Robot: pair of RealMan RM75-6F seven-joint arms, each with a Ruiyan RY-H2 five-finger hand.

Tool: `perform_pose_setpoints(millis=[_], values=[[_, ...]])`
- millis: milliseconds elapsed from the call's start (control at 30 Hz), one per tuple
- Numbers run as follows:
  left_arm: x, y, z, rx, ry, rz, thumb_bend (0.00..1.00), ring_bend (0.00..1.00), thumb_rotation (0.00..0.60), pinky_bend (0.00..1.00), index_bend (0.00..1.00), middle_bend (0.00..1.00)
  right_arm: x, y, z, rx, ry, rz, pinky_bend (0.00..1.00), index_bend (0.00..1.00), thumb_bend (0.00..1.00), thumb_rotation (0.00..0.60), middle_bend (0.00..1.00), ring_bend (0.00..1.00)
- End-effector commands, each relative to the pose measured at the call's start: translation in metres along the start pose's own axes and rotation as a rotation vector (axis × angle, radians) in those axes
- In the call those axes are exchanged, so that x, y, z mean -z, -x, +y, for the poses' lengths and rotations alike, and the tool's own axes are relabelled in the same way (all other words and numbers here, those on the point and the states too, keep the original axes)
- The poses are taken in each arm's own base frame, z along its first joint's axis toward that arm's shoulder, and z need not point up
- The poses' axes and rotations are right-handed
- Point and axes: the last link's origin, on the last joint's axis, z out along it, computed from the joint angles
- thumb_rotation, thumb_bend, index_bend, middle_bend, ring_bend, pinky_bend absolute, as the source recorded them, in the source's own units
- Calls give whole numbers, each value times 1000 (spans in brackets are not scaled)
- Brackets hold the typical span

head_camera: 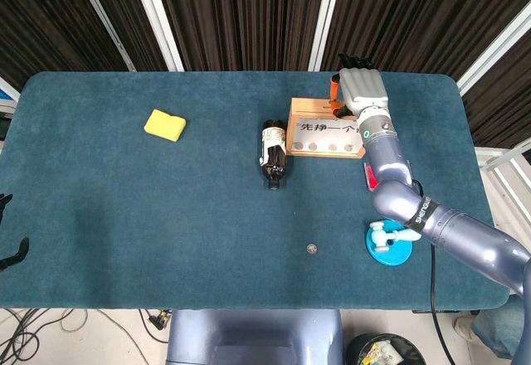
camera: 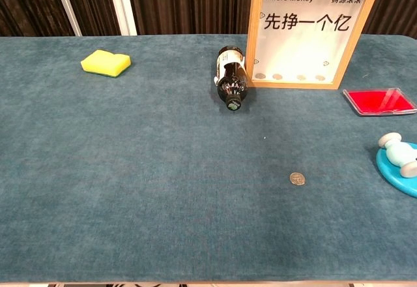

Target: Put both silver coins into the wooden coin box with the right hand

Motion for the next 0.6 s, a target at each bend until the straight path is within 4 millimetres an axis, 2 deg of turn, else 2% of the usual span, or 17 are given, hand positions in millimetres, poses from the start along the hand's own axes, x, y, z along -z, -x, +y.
perform_pose_setpoints(millis=[33,600], values=[[0,-1,0,-3,1,2,396,0,600,0,51,0,0,0,1,-2,3,-3,0,762,517,600,2,0],[1,-1,1,3,2,2,396,0,600,0,49,0,1,0,11,-7,17,-12,0,762,516,600,2,0]])
